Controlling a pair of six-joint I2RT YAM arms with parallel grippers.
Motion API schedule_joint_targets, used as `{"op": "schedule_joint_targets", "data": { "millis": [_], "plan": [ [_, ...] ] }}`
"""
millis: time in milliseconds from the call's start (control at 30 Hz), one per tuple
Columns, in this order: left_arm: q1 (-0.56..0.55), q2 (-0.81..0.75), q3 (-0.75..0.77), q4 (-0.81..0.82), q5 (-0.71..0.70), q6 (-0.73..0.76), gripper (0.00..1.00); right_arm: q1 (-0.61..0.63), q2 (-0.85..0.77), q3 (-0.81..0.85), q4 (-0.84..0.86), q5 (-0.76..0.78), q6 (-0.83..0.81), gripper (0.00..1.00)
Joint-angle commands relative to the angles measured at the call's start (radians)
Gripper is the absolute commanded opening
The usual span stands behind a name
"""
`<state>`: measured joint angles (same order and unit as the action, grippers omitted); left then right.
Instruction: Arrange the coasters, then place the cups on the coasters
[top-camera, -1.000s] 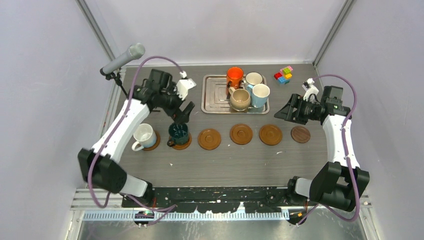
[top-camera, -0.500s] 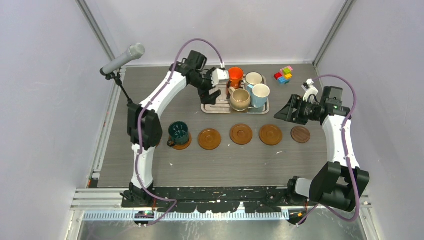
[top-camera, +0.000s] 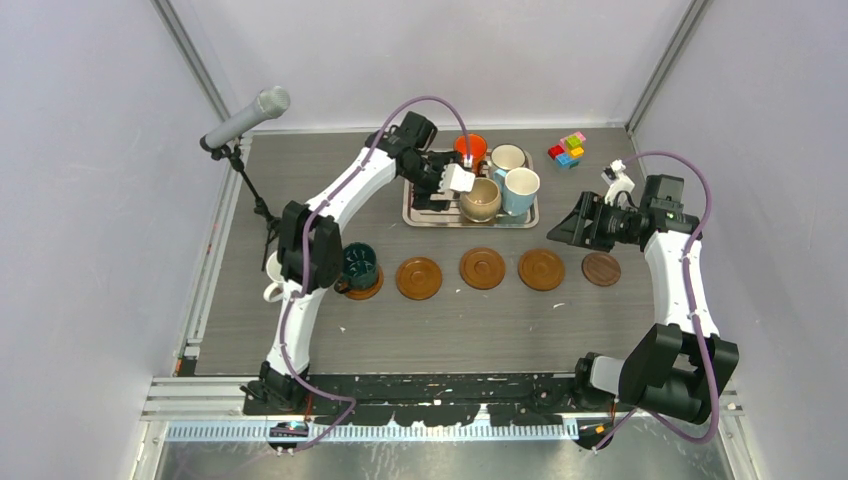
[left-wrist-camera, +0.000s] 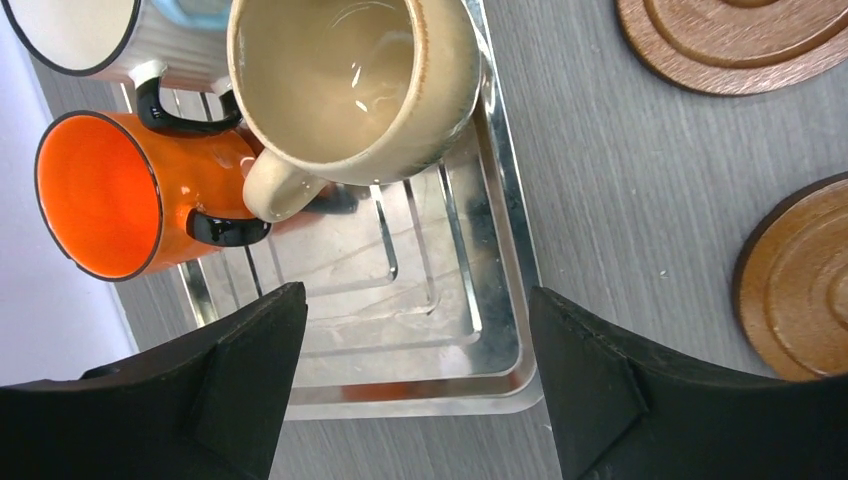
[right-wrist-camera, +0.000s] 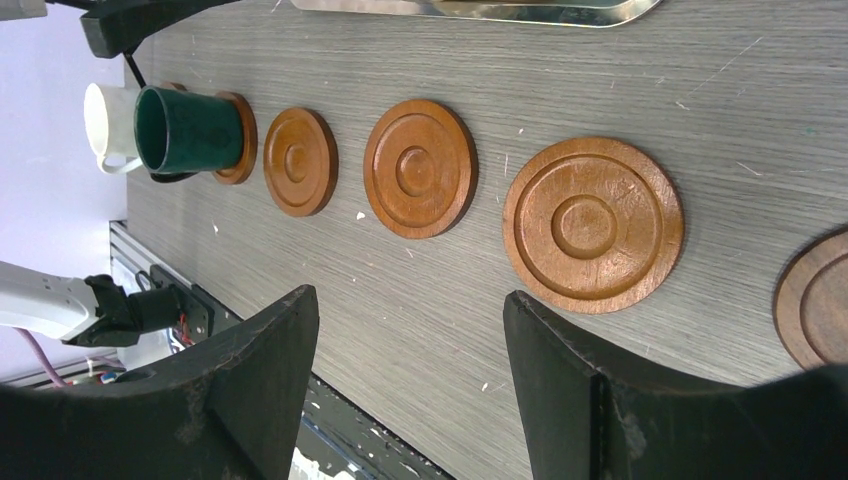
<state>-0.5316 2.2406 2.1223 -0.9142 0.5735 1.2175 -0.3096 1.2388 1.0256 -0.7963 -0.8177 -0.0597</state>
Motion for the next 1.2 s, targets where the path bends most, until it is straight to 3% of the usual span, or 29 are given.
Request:
{"op": "schedule_joint_targets", "data": {
  "millis": [0,833,1067,1167],
  "plan": [
    [-0.005,0.017,0.002,0.062,-0.002,0.127,0.84,0.003,-0.015,-0.002,-0.007,-0.026,-0.024,0.73],
    [-0.05,0.248,0.212,0.189,-0.101,0.22,0.94,0.002,0.009,-0.001,-0.035,-0.034,-0.049,0.72],
    [-0.058,0.264,0.227,0.166,-0.099,0.234,0.93,0.003,0.019,0.002,-0.039,-0.033,-0.052,0.72],
    [-0.062,0.231,0.197,0.151,-0.08,0.213,0.88,0.003,0.019,0.004,-0.039,-0.032,-0.052,0.72]
  ]
}}
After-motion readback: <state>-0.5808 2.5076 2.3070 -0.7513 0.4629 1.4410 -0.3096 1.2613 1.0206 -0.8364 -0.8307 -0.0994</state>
